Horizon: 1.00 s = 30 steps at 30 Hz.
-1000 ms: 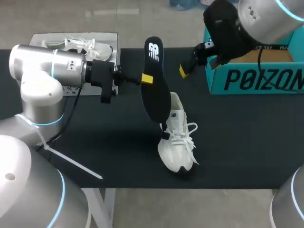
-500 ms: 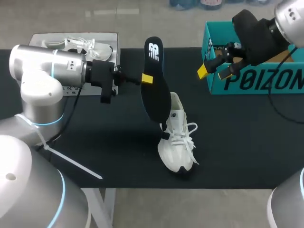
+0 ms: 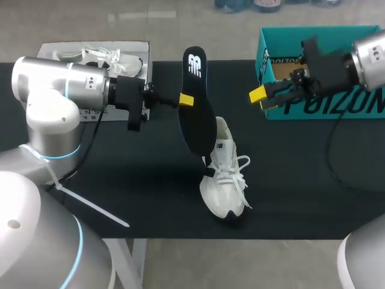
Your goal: Take the shoe out of the shoebox, open the shoe tongue, remove and reinsert the insole, then place the shoe into the shoebox
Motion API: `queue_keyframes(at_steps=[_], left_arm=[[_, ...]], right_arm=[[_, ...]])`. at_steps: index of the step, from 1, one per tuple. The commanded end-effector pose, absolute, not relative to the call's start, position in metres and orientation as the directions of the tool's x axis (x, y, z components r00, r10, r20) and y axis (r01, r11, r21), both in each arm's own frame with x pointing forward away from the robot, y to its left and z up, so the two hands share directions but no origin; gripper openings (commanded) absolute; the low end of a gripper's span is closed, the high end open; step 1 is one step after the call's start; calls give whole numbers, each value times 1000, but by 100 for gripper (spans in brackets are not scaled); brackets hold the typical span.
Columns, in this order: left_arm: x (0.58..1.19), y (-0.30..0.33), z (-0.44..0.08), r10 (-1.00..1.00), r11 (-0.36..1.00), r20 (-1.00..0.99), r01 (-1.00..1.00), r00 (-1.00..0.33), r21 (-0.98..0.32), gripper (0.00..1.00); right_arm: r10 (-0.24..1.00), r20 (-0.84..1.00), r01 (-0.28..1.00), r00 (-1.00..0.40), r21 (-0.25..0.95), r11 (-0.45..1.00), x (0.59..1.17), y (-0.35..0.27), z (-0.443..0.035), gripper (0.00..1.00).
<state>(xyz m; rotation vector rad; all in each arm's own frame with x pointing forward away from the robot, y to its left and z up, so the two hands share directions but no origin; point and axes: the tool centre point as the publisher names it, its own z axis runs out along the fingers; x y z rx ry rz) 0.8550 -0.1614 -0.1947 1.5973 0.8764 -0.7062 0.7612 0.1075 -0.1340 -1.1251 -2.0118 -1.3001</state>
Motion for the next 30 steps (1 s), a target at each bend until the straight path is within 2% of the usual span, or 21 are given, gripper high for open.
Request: queue_keyframes(at_steps=[1,30], left_arm=[[855,-163,-196,168,-96,-820,837,546,538,0],[855,-163,-196,168,-96,-820,837,546,538,0]], right_arm=[[191,822,839,-537,495,227,780,123,-143,100],[191,780,795,-596,540,278,835,162,-184,100]])
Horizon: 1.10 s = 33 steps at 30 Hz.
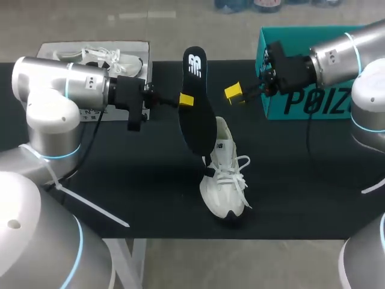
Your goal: Take the shoe out of the shoebox, open the shoe tongue, remove and reinsert the insole, then place the shoe into the shoebox
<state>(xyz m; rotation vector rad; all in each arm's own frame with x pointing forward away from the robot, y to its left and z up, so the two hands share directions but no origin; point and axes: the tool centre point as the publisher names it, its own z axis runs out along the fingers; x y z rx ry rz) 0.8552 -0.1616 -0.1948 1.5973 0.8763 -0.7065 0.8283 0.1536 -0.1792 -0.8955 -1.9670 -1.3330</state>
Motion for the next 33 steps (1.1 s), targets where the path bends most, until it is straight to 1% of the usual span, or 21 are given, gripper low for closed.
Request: queue_keyframes(at_steps=[1,17,20,21,22,24,25,26,28,29,33], left_arm=[[855,-163,-196,168,-96,-820,837,546,538,0],[855,-163,-196,168,-96,-820,837,546,538,0],[855,-163,-196,168,-96,-820,837,546,538,0],[855,-163,-196,168,-96,-820,837,546,538,0],[855,-163,-196,168,-96,-820,837,546,538,0],[855,-163,-196,168,-96,-820,837,546,538,0],[855,-163,-196,168,-96,-820,837,546,538,0],[855,-163,-196,168,-96,-820,837,546,538,0],[855,-163,-196,168,-96,-820,837,546,538,0],[855,-163,-196,168,-96,-820,837,546,538,0],[855,-163,-196,168,-96,-820,837,546,538,0]], right_arm=[[186,782,795,-595,539,279,835,165,-185,100],[140,802,796,-581,524,303,819,194,-201,100],[136,804,797,-578,522,304,817,197,-203,96],[135,805,798,-577,521,304,817,198,-205,93],[134,807,799,-576,519,304,816,199,-206,87],[131,811,802,-570,514,303,815,200,-207,66],[128,812,801,-569,513,308,814,200,-208,62],[127,813,801,-569,512,309,813,201,-209,62],[125,814,801,-567,510,312,812,203,-211,56],[125,815,802,-565,508,313,812,204,-212,50],[123,820,807,-558,503,309,812,207,-214,49]])
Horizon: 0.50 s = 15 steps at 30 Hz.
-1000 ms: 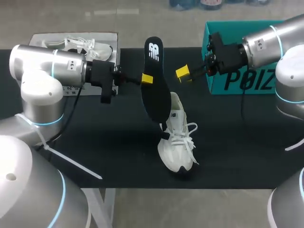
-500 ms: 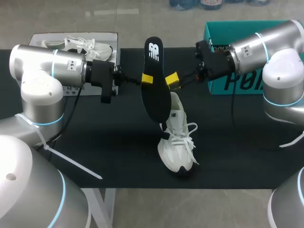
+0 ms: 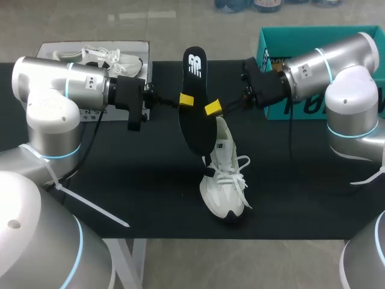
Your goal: Take the shoe out of the shoebox, open the shoe tongue, remove and reinsert the insole, then place the shoe into the shoebox
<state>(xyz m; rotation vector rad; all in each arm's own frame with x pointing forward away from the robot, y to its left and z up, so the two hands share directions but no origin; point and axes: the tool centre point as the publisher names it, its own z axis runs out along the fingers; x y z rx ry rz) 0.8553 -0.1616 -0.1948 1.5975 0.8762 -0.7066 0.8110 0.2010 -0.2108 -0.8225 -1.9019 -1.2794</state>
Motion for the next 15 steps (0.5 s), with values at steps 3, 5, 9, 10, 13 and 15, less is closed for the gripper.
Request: queue_keyframes(at_steps=[3,5,9,10,13,15], left_arm=[[855,-163,-196,168,-96,-820,837,546,538,0],[855,-163,-196,168,-96,-820,837,546,538,0],[855,-163,-196,168,-96,-820,837,546,538,0],[855,-163,-196,168,-96,-820,837,546,538,0],[855,-163,-196,168,-96,-820,837,546,538,0],[855,-163,-196,168,-96,-820,837,546,538,0]], right_arm=[[120,821,807,-558,504,307,813,209,-213,48],[119,821,807,-559,505,305,814,210,-213,47],[117,819,806,-561,509,304,817,213,-213,44],[117,819,806,-562,509,303,818,214,-213,43],[114,819,806,-562,511,299,819,215,-212,40],[112,819,806,-563,513,296,820,216,-212,33]])
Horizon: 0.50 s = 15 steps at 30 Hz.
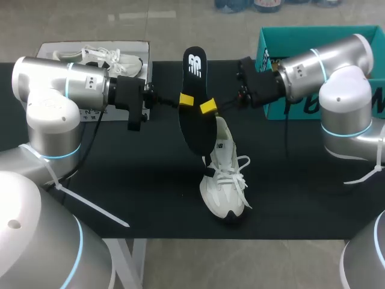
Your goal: Take the shoe out of the shoebox, open the shoe tongue, remove and reinsert the insole, then place the shoe into the shoebox
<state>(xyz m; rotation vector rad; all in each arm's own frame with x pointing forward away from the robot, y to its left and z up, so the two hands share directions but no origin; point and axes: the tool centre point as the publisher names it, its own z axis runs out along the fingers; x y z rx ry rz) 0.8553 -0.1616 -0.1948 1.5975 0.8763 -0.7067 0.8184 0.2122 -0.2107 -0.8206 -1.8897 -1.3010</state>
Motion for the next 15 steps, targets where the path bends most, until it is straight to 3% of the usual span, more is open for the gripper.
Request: queue_keyframes(at_steps=[1,4,15], left_arm=[[855,-163,-196,168,-96,-820,837,546,538,0],[855,-163,-196,168,-96,-820,837,546,538,0],[855,-163,-196,168,-96,-820,837,546,538,0]], right_arm=[[112,819,805,-563,514,295,820,216,-212,26],[112,819,807,-563,515,290,820,217,-212,0],[116,820,811,-560,515,277,818,214,-212,0]])
